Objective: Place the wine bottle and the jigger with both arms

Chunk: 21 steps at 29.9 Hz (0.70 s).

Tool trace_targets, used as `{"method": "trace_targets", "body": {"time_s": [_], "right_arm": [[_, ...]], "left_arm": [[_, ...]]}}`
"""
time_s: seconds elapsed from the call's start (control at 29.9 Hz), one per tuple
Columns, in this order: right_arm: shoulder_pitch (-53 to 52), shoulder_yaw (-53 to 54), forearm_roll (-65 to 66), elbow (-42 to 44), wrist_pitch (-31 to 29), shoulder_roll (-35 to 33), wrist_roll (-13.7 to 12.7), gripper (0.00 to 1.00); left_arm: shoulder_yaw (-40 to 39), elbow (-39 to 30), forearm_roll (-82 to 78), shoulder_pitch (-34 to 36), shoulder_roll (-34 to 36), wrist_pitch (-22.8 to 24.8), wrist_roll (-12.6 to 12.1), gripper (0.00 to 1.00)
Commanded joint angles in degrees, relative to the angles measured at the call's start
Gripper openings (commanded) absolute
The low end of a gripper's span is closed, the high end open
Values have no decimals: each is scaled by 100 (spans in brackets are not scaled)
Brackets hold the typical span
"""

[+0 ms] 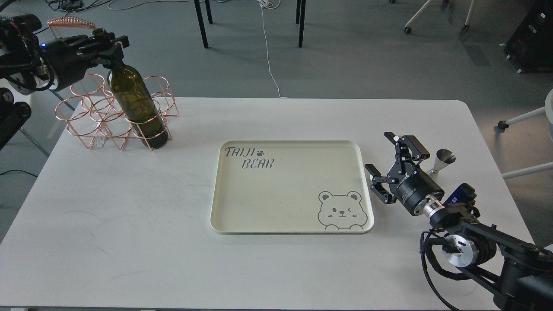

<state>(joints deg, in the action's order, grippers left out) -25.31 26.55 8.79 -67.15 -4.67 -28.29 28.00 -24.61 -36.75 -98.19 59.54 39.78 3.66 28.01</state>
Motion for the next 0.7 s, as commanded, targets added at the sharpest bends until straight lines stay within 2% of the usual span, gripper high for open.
{"method": "trace_targets", "body": {"time_s": [0.0, 0.07, 0.1, 0.2, 0.4, 0.5, 0.67], "right_arm": [[0, -9, 0, -8, 1, -1, 0, 99], [0, -9, 0, -9, 1, -10, 0, 99], [0, -9, 0, -9, 1, -10, 0, 99], [0, -9, 0, -9, 1, -19, 0, 99], [0, 8, 0, -9, 18, -19, 0, 99], [9, 87, 0, 26, 36, 25, 0, 99], [0, 289, 0, 35, 264, 113, 0, 99]], "left_arm": [[-8, -42, 1, 31, 4, 3, -1, 68], [-17, -112, 54, 49, 30, -6, -1, 93], [-17, -156, 106, 58, 48, -15, -1, 97], [-26, -428, 168, 137, 196, -15, -1, 98], [-44, -1210, 562, 725, 768, 47, -1, 98], [-52, -1745, 1501, 963, 961, 38, -1, 98], [-17, -2958, 3250, 762, 997, -67, -1, 98]]}}
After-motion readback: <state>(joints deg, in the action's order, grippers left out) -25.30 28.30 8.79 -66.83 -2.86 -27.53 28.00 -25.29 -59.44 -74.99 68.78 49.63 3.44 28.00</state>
